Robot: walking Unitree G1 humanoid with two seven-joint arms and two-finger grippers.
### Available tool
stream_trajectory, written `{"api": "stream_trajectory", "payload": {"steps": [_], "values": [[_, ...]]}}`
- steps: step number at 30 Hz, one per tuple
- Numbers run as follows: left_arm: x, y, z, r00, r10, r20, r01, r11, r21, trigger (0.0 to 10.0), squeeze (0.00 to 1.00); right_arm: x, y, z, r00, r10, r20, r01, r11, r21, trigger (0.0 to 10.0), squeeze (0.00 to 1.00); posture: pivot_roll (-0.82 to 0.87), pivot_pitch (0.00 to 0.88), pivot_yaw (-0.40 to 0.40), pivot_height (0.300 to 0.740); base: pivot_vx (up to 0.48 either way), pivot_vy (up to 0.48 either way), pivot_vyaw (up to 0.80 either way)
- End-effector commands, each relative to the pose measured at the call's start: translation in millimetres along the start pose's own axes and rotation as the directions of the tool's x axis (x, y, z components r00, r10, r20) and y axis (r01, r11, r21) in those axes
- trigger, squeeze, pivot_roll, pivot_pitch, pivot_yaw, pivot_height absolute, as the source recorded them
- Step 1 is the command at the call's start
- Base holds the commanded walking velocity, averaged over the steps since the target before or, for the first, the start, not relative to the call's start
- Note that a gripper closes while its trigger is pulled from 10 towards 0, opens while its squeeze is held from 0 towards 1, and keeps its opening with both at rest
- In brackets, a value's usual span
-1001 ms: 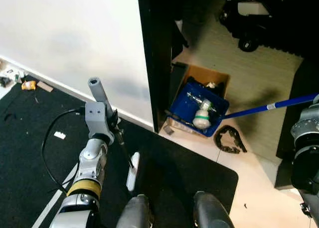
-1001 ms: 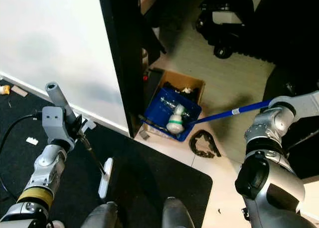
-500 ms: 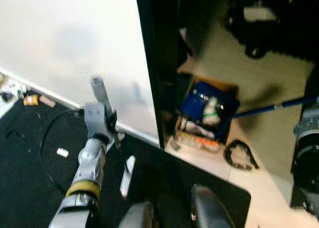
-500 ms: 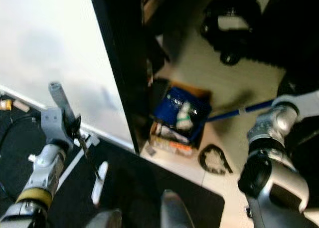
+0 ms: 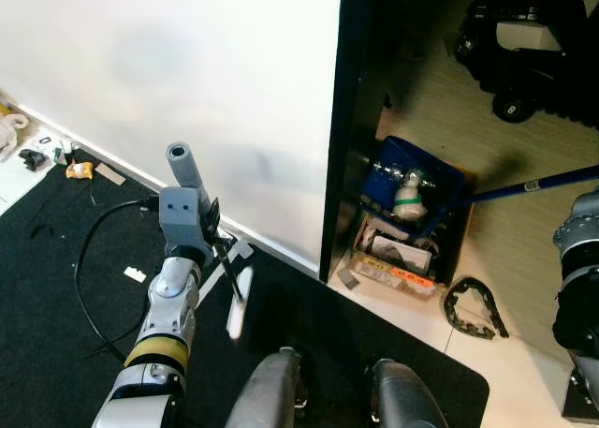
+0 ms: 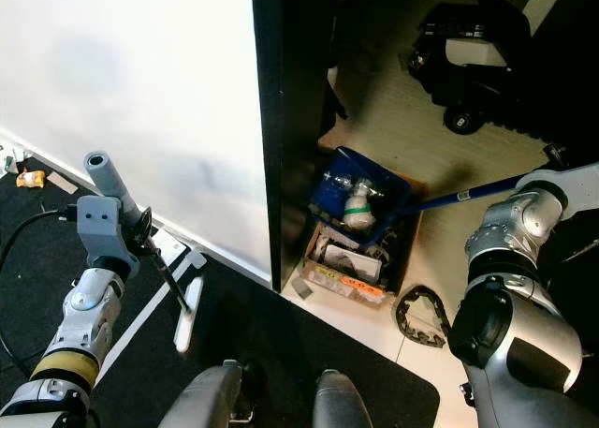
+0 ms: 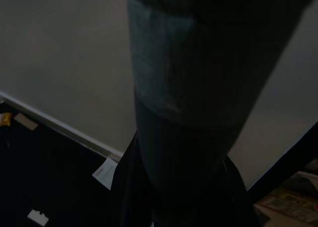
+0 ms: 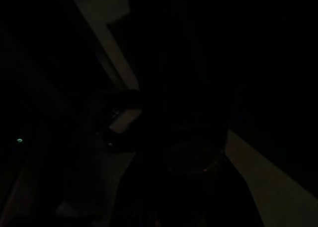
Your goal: Sweep floor
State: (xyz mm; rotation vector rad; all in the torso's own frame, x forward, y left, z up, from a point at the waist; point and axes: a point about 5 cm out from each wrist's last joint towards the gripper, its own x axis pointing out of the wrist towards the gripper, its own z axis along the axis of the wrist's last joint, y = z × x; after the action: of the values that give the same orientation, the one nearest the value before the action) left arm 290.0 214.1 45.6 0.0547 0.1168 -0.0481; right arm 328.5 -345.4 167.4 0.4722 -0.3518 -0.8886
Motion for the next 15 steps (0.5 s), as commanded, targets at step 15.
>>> {"api": "stream_trajectory", "payload": {"steps": [15], "values": [[-2.1, 4.3, -4, 0.998, 0.062, -0.018, -0.062, 0.998, 0.006, 10.0, 0.0, 1.4, 41.4, 7, 0.997, 0.077, -0.002, -0.077, 0.989, -0.13, 10.0, 0.0, 0.02, 0.081, -0.005, 0.74, 0.0, 0.0, 0.0]]}}
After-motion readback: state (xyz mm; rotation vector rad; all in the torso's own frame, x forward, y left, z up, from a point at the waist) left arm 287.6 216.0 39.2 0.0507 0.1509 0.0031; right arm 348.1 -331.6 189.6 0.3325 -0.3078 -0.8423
